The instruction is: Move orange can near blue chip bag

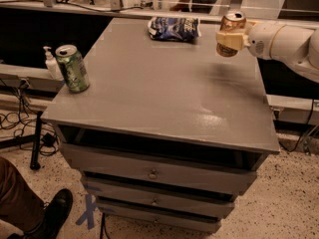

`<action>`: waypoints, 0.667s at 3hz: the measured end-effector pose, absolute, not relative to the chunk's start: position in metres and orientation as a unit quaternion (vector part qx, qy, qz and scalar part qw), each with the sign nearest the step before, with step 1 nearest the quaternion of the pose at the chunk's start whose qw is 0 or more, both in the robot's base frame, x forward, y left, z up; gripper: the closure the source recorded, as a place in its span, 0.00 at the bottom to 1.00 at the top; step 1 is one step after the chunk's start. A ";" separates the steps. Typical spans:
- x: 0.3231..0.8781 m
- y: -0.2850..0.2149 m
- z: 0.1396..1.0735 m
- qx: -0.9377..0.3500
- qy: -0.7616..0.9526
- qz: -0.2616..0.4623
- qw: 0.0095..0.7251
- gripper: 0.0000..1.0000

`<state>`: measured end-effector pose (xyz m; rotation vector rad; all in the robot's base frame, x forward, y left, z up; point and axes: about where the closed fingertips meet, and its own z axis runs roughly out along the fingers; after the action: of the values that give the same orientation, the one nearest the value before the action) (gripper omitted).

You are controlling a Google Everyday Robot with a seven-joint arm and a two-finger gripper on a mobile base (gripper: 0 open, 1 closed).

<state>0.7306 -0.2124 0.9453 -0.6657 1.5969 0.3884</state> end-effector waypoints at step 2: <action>0.805 -0.230 0.943 -0.257 0.696 0.139 0.656 1.00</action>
Offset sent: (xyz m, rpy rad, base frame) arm 0.1119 -0.0324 -0.0007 0.0201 -0.0652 -0.1418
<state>0.8050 -0.2305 0.9428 -0.5833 1.5769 0.3156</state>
